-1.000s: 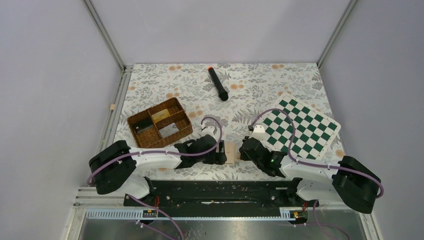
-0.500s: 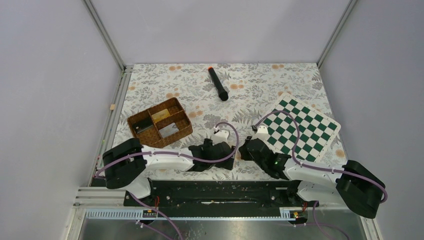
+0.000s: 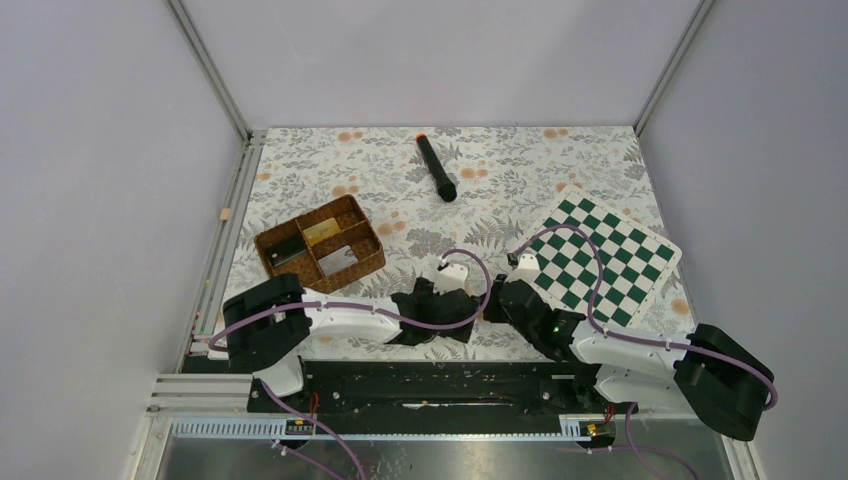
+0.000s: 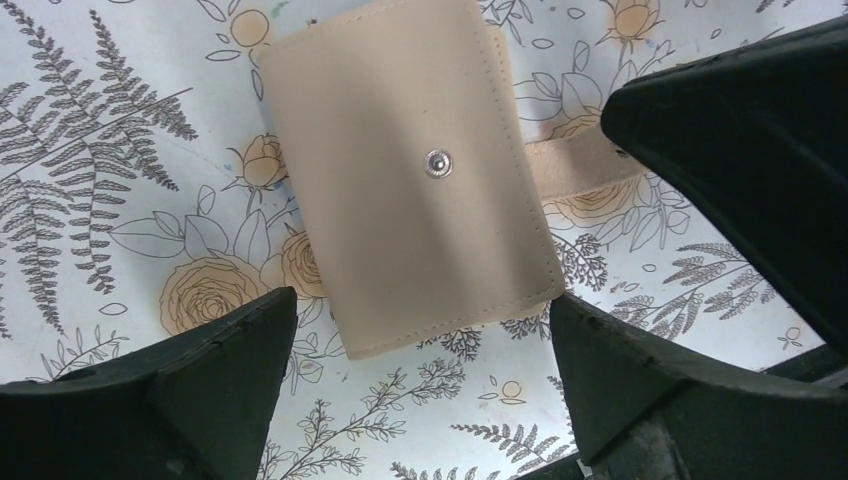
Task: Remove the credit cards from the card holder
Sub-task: Open the card holder at the center of the board.
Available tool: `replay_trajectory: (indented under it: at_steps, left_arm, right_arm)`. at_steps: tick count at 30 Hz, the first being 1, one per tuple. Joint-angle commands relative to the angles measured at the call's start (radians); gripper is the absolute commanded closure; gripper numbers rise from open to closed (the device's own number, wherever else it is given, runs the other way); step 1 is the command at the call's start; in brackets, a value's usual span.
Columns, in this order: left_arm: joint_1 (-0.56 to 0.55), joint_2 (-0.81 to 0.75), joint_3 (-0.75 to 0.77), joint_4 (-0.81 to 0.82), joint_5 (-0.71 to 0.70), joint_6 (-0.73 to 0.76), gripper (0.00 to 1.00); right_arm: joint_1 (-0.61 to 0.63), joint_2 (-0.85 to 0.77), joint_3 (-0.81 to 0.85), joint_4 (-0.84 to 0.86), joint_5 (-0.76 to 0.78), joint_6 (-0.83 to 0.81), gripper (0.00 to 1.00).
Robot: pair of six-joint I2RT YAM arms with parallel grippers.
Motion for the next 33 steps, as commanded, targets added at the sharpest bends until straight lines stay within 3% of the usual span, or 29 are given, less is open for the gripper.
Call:
replay_trajectory:
  at_steps: [1, 9, 19, 23, 27, 33]
  left_arm:
    - [-0.002, -0.043, -0.003, 0.0, -0.077, -0.029, 0.06]
    - [0.035, -0.225, -0.128, 0.06, -0.092, -0.086, 0.09]
    - [0.158, -0.267, -0.177, 0.029, -0.05, -0.133, 0.22]
    - [0.186, -0.292, -0.198, 0.079, 0.008, -0.083, 0.23]
    - [0.159, -0.316, -0.205, 0.19, 0.116, 0.069, 0.14]
    - [0.076, -0.265, -0.131, 0.161, -0.001, 0.231, 0.03]
  right_arm:
    - [-0.015, -0.012, -0.008, 0.03, 0.007, -0.018, 1.0]
    - [-0.022, -0.028, -0.038, 0.072, -0.009, -0.087, 1.0]
    - [-0.054, -0.056, -0.059, 0.109, -0.105, -0.191, 1.0]
    - [-0.08, -0.043, -0.039, 0.1, -0.172, -0.216, 1.0]
    - [-0.082, -0.035, -0.031, 0.108, -0.206, -0.202, 1.0]
    - [-0.082, -0.085, -0.016, 0.076, -0.199, -0.185, 1.0]
